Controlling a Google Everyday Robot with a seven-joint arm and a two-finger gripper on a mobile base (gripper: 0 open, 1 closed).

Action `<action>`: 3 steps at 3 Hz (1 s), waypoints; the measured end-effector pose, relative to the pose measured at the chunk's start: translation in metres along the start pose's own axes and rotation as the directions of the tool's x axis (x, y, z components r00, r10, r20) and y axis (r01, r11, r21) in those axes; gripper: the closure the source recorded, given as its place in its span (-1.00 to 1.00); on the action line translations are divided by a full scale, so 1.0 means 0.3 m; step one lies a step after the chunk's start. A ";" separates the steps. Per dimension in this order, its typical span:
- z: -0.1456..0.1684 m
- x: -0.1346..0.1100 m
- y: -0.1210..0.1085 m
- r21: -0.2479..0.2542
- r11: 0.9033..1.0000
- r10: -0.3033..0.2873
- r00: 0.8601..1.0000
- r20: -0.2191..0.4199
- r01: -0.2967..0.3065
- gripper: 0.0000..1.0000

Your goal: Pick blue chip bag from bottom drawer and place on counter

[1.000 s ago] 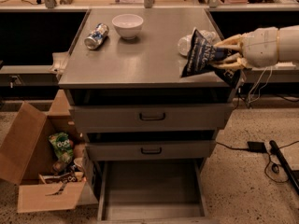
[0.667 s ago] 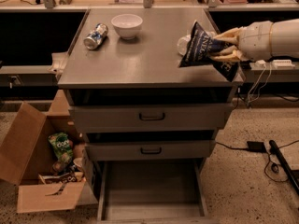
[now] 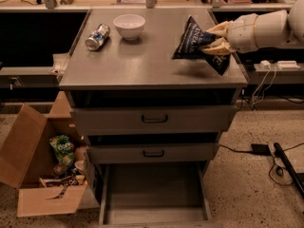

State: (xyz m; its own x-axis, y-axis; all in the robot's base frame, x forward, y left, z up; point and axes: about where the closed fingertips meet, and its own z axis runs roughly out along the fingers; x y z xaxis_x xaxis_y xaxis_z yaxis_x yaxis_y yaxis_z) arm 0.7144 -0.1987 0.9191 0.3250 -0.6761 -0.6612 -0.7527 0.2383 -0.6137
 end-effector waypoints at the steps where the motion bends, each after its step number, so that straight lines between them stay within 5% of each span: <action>1: 0.034 -0.009 -0.014 -0.006 1.000 0.026 1.000 -0.006 -0.026 0.46; 3: 0.061 -0.017 0.023 -0.022 0.996 0.090 0.996 -0.007 -0.090 -0.60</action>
Offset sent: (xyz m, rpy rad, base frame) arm 0.0041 0.0101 -0.0029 0.0374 0.0785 -0.0444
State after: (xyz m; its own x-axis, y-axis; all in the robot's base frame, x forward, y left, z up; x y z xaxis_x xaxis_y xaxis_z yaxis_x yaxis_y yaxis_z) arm 0.7180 -0.1807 0.9104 0.2518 -0.6572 -0.7104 -0.7915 0.2825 -0.5419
